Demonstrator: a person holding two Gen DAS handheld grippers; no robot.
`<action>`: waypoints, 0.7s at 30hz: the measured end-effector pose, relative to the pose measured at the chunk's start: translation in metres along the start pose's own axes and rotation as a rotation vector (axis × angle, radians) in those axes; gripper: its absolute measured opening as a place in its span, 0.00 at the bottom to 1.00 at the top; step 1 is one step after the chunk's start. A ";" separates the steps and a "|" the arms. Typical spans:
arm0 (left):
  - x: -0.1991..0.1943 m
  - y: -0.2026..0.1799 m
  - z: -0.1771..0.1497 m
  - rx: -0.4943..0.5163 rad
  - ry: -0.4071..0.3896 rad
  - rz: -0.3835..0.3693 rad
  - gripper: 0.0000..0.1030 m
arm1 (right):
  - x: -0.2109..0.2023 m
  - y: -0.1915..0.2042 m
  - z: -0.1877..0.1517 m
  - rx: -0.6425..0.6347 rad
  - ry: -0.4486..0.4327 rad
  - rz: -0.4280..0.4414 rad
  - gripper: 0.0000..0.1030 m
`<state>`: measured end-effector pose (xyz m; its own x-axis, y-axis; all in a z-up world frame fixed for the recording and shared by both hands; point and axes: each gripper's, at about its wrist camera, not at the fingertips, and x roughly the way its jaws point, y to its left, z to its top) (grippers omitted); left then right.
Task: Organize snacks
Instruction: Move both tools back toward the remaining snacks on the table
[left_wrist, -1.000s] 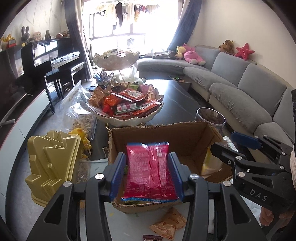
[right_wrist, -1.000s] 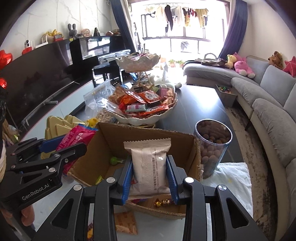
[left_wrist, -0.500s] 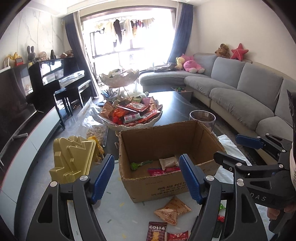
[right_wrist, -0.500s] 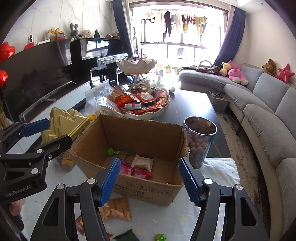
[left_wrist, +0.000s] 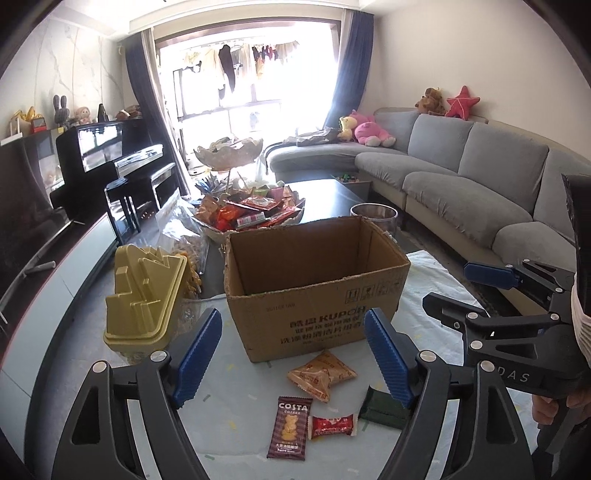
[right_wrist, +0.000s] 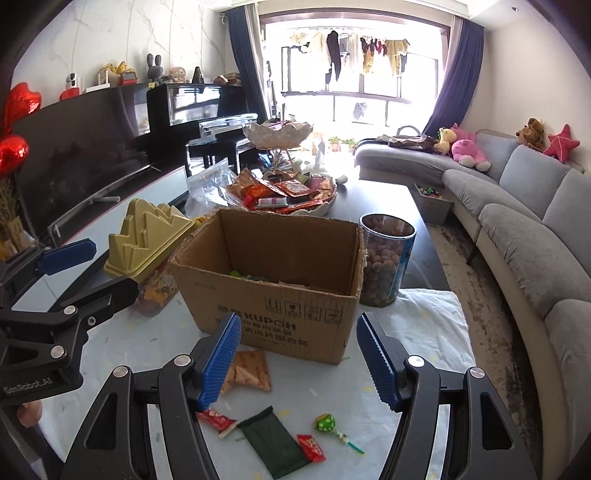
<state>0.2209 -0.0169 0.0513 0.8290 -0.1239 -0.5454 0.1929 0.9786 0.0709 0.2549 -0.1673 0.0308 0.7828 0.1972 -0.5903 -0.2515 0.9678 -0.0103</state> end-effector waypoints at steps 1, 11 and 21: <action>-0.001 -0.001 -0.004 -0.003 0.002 0.001 0.78 | -0.001 0.000 -0.003 -0.002 0.004 -0.001 0.64; -0.007 -0.011 -0.042 -0.040 0.045 -0.034 0.80 | -0.007 0.001 -0.038 0.005 0.048 -0.002 0.64; 0.012 -0.021 -0.086 -0.051 0.149 -0.072 0.80 | 0.007 -0.002 -0.085 0.026 0.143 -0.009 0.64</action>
<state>0.1813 -0.0251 -0.0289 0.7262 -0.1722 -0.6655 0.2189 0.9756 -0.0135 0.2127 -0.1809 -0.0419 0.6953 0.1661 -0.6993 -0.2291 0.9734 0.0035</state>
